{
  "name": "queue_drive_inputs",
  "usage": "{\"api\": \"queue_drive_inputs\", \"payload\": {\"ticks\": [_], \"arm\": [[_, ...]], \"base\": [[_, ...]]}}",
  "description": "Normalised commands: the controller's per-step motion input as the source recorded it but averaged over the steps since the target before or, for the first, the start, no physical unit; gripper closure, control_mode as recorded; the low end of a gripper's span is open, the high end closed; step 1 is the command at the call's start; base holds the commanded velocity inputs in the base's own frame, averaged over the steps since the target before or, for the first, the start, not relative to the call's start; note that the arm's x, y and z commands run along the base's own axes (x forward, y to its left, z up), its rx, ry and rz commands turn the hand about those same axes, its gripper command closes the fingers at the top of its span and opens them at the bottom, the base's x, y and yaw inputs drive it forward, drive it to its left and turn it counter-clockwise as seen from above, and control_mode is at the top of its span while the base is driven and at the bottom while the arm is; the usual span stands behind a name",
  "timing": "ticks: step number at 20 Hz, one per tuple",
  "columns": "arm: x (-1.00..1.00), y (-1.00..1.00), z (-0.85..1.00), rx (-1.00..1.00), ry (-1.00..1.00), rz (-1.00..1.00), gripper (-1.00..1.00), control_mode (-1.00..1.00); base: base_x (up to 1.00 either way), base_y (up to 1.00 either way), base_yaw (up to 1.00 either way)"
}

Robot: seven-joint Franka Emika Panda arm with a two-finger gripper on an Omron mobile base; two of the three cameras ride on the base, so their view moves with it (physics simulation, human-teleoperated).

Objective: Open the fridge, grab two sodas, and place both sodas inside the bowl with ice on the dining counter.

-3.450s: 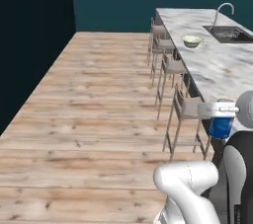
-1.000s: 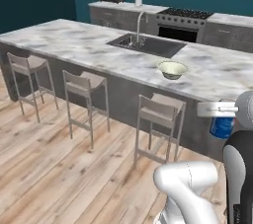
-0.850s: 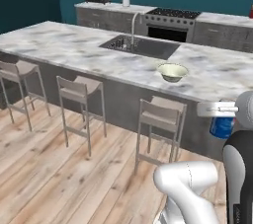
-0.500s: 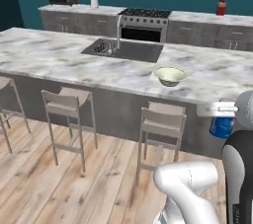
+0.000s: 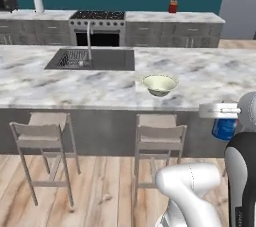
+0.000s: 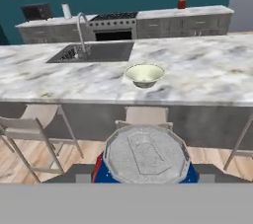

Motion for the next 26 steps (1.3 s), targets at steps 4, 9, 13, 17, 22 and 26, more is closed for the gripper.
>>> {"api": "queue_drive_inputs", "payload": {"ticks": [4, 9, 13, 17, 22, 26], "arm": [[0.00, 0.00, 0.00, 0.00, 0.00, 0.00, 1.00, 1.00], [0.00, 0.00, 0.00, 0.00, 0.00, 0.00, 1.00, 1.00], [0.00, 0.00, 0.00, 0.00, 0.00, 0.00, 1.00, 1.00], [0.00, 0.00, 0.00, 0.00, 0.00, 0.00, 1.00, 1.00], [0.40, 0.15, 0.00, -0.01, 0.10, -0.07, 1.00, -1.00], [1.00, 0.24, 0.00, 0.00, 0.29, -0.04, 1.00, -1.00]], "base": [[0.71, 0.43, -0.46], [0.79, 0.37, -0.43], [0.89, 0.36, -0.38], [0.99, 0.45, -0.32], [0.60, 0.28, -0.15], [0.00, 0.00, 0.00]]}}
